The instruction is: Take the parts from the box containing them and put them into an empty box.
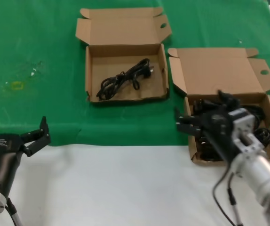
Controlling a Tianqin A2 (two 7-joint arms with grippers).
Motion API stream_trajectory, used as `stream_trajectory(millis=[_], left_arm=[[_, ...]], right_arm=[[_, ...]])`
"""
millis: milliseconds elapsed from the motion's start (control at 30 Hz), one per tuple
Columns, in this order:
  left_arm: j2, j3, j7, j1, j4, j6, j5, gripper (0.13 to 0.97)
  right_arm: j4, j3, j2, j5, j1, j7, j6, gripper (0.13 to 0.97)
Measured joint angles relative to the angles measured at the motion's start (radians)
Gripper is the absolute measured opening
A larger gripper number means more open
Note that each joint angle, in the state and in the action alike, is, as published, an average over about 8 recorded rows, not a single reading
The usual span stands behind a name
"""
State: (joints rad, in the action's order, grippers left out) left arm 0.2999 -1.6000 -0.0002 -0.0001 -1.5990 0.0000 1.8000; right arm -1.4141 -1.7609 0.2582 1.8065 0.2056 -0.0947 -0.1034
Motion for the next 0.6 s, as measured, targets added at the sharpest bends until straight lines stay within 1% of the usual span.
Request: stream_trajectory(millis=[267, 600], left_arm=[[0.000, 0.000, 0.000, 0.000, -0.001, 0.000, 0.000, 0.966], [0.000, 0.000, 0.000, 0.000, -0.001, 0.000, 0.000, 0.966]], right_arm=[[-0.122, 0.105, 0.027, -0.004, -0.134, 0.062, 0.068, 0.966], [-0.141, 0.122, 0.032, -0.005, -0.156, 0.072, 0.078, 0.966]])
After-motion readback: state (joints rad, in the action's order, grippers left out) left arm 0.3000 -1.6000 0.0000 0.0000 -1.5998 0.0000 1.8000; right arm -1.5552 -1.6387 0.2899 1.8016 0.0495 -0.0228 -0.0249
